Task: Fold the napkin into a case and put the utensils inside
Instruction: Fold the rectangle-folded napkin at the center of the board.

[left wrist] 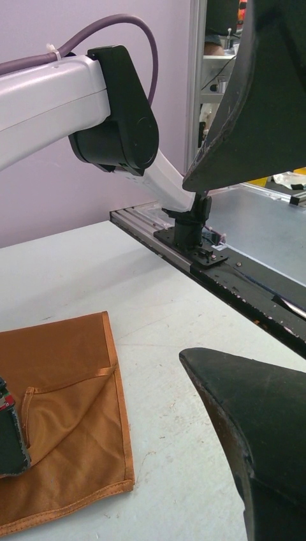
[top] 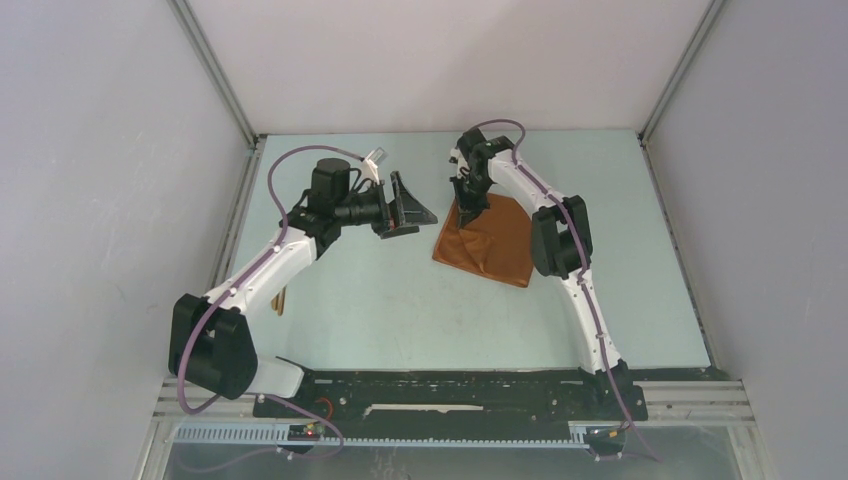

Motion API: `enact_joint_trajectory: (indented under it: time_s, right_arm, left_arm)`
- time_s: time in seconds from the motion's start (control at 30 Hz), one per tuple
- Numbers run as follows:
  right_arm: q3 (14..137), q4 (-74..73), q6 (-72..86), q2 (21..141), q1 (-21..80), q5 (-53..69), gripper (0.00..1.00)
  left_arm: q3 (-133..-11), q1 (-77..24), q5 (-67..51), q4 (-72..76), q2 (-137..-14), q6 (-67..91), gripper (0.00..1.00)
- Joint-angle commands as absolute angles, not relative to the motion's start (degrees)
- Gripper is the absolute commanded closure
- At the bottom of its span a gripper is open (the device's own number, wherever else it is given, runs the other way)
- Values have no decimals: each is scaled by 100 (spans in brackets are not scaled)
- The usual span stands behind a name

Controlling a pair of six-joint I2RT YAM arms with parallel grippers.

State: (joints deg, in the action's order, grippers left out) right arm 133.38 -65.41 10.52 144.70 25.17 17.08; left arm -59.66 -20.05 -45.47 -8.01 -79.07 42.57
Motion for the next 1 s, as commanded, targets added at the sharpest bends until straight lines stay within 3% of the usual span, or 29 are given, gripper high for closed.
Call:
enact_joint_trajectory:
  time_s: [0.0,0.77,0.9,0.97]
  right_arm:
    - [13641,-6503,1072,14308,2540,1824,100]
    - [13742,-6438,1169,14588,2548,1946,100]
    - [13964,-6565,1286,14544,2556,2124,61]
    - [14045,-6722,1353,14317,2566,2174,49]
  left_arm:
    - [-5916,-1969,-4720,-599,-7778,4315,1]
    - [-5914,-1952,-4737,-577,-7770,4333,1]
    - [-5890,-1947,-4731,-565,-7778,4333,1]
    - [-5883,-1937,-4710,-565,-7786,4324,1]
